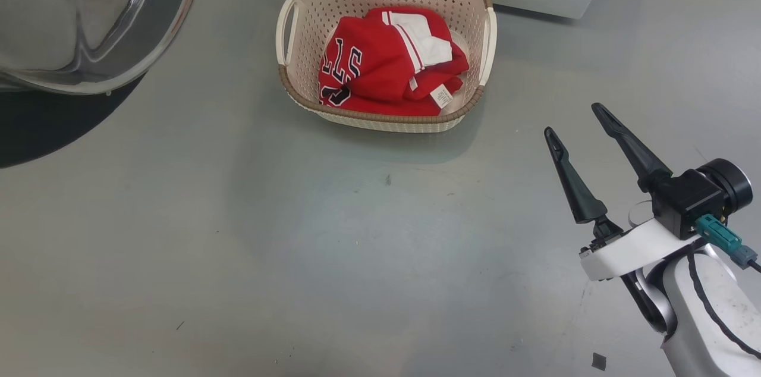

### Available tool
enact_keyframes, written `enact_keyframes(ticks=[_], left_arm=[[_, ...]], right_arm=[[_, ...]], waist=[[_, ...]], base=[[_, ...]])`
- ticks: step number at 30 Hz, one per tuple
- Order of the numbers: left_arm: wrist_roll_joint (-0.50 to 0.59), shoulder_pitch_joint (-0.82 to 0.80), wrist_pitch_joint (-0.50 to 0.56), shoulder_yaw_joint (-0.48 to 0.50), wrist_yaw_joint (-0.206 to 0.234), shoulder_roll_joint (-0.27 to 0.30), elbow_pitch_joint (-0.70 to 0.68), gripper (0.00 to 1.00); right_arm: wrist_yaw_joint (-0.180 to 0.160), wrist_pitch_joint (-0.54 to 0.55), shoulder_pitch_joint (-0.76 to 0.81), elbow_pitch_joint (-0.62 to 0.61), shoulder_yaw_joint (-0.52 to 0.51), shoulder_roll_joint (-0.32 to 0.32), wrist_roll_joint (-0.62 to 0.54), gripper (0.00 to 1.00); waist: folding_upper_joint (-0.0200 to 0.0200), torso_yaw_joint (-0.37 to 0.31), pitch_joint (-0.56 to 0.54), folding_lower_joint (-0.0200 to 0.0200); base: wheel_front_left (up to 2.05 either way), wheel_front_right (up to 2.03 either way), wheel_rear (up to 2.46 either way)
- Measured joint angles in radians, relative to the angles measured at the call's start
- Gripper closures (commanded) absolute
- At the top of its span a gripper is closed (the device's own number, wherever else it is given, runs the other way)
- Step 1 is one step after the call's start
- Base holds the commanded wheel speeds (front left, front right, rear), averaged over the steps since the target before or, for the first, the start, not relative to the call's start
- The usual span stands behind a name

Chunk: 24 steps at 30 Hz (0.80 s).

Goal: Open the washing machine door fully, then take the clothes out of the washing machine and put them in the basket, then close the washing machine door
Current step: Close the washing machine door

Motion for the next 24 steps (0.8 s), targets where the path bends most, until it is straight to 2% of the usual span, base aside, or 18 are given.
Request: enact_keyframes(ticks=[6,11,24], left_arm=[[0.01,0.002,0.074,-0.063,-0.012,-0.011,0.01,1.0],[0.017,0.019,0.105,-0.08,-0.022,-0.012,0.011,1.0],[-0.001,0.072,0.251,-0.117,-0.119,-0.052,0.01,1.0]], right_arm=[[0.0,-0.001,-0.008,0.013,0.0,0.001,0.001,0.0],[0.0,-0.006,-0.008,0.024,0.002,0.007,0.002,0.0],[0.0,-0.009,-0.008,0.049,0.007,0.03,0.004,0.0]], waist=[[0.0,0.003,-0.014,0.0],[0.0,0.006,-0.031,0.0],[0.0,0.017,-0.079,0.0]], base=[[0.0,0.0,0.0],[0.0,0.0,0.0],[0.0,0.0,0.0]])
